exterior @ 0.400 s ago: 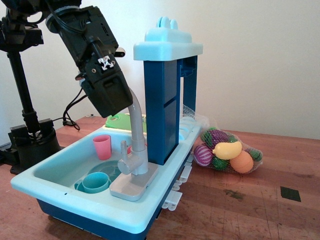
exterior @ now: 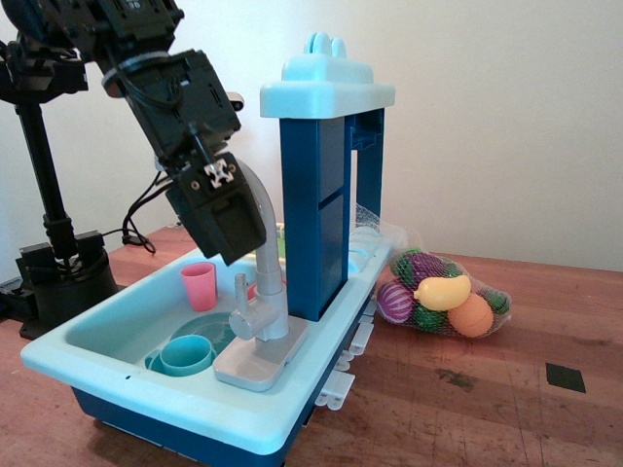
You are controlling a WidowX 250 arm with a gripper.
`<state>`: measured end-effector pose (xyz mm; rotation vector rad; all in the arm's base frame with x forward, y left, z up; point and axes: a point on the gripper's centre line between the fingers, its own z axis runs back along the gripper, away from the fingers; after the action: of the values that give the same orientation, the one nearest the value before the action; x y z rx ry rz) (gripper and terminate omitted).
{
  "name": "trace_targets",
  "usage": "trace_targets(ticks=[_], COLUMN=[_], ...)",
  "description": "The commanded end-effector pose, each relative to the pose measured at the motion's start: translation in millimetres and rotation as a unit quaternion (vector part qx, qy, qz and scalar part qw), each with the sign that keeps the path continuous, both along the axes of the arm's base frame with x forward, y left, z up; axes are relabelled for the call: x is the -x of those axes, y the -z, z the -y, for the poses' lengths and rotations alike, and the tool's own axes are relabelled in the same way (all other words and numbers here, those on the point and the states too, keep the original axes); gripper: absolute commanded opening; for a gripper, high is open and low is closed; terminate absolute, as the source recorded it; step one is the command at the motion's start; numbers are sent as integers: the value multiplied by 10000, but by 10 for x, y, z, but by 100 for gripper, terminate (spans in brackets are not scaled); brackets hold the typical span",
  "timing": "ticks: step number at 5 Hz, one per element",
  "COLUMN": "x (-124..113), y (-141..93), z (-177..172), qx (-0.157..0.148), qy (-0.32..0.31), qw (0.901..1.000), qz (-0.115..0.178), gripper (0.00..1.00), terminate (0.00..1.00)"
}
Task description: Turn lever vertical to front
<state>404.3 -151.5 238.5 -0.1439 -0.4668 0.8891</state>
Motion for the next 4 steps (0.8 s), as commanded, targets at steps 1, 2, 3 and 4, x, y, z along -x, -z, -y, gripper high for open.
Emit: trace_targets(ticks=[1,2,3,4], x=[-167,-305,-398,-386], y=[-176,-125,-57,70], z=[-78,-66,-45,-44], qx=[95,77,35,91], qy=[18,38,35,14], qw=[9995,9995,9996,9996], qz=[297,290,272,255], gripper=[100,100,100,100], terminate=[0,0,0,0])
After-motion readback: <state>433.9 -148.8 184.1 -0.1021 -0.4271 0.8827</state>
